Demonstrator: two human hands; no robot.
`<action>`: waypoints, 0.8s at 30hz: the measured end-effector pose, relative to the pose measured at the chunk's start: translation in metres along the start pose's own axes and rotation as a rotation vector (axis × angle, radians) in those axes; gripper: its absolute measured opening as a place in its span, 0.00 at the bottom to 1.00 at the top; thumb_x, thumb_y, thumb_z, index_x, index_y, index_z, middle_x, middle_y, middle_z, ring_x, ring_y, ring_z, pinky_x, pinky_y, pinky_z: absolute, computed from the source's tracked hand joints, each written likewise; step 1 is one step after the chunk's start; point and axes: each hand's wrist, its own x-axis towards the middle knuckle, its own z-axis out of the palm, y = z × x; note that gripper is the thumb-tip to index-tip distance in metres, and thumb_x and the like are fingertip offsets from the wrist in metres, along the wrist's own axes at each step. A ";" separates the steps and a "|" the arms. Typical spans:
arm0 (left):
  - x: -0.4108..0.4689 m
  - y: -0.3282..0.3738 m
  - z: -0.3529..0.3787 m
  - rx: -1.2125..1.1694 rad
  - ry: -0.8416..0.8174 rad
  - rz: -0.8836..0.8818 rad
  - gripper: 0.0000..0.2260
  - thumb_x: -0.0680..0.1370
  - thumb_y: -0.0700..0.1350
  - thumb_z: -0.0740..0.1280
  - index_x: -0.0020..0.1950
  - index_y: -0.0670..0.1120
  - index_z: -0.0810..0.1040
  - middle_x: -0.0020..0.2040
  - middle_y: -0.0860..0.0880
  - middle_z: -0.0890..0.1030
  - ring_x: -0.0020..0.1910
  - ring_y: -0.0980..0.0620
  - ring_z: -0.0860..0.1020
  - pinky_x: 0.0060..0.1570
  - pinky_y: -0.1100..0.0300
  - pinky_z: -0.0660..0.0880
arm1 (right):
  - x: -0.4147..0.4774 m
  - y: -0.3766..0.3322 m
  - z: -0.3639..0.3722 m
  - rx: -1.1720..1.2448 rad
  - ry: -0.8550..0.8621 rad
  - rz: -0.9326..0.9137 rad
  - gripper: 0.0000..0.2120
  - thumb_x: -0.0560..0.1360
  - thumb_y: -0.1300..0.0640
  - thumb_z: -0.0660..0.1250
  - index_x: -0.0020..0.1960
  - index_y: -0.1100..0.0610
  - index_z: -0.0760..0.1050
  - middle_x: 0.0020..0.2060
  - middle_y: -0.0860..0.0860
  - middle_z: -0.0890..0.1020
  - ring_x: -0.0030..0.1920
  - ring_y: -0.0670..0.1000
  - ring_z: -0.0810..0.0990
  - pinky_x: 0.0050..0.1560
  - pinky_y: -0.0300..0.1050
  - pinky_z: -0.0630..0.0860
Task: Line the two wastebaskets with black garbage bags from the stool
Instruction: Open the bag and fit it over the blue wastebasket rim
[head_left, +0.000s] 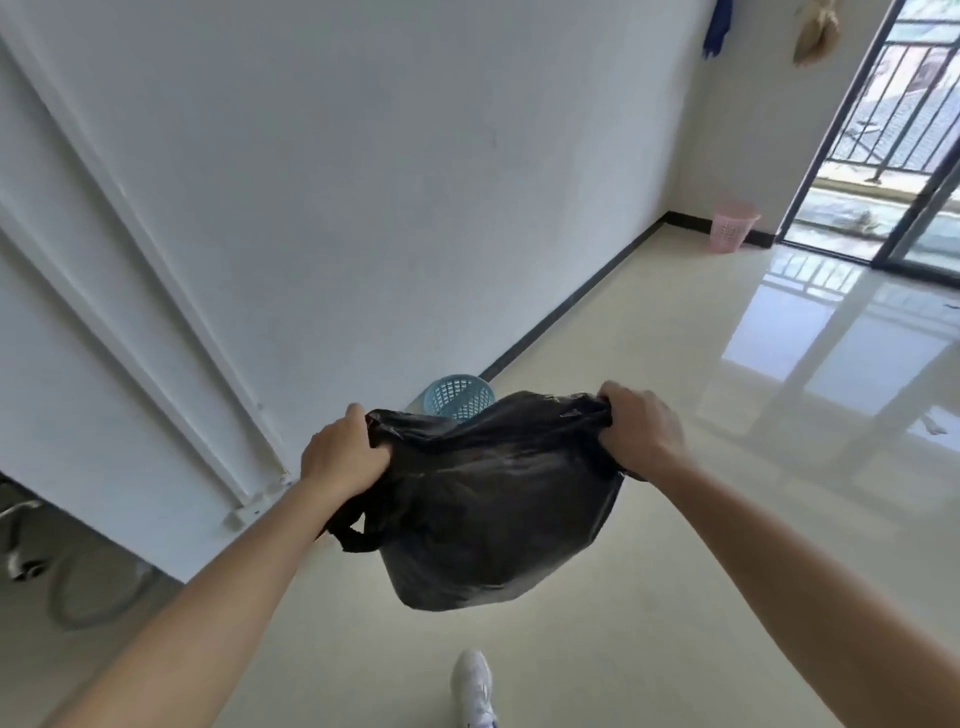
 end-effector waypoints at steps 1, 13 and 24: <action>0.027 0.002 -0.001 -0.034 -0.076 -0.019 0.11 0.72 0.49 0.62 0.50 0.45 0.67 0.40 0.47 0.76 0.39 0.46 0.76 0.37 0.53 0.73 | 0.031 -0.006 0.005 -0.002 -0.050 -0.010 0.10 0.66 0.60 0.62 0.47 0.53 0.71 0.40 0.54 0.78 0.38 0.57 0.74 0.32 0.46 0.67; 0.322 0.086 -0.039 -0.348 0.460 0.174 0.17 0.73 0.35 0.60 0.61 0.47 0.68 0.57 0.43 0.72 0.39 0.44 0.75 0.36 0.53 0.71 | 0.338 -0.068 -0.001 0.256 0.274 -0.125 0.15 0.66 0.57 0.65 0.51 0.50 0.66 0.44 0.48 0.75 0.37 0.57 0.73 0.37 0.47 0.68; 0.485 0.090 0.145 0.037 -0.043 -0.226 0.08 0.74 0.51 0.62 0.48 0.49 0.71 0.47 0.49 0.75 0.39 0.48 0.74 0.35 0.57 0.70 | 0.599 0.031 0.176 -0.122 -0.388 -0.150 0.13 0.69 0.53 0.64 0.52 0.54 0.71 0.44 0.52 0.72 0.38 0.55 0.73 0.37 0.46 0.68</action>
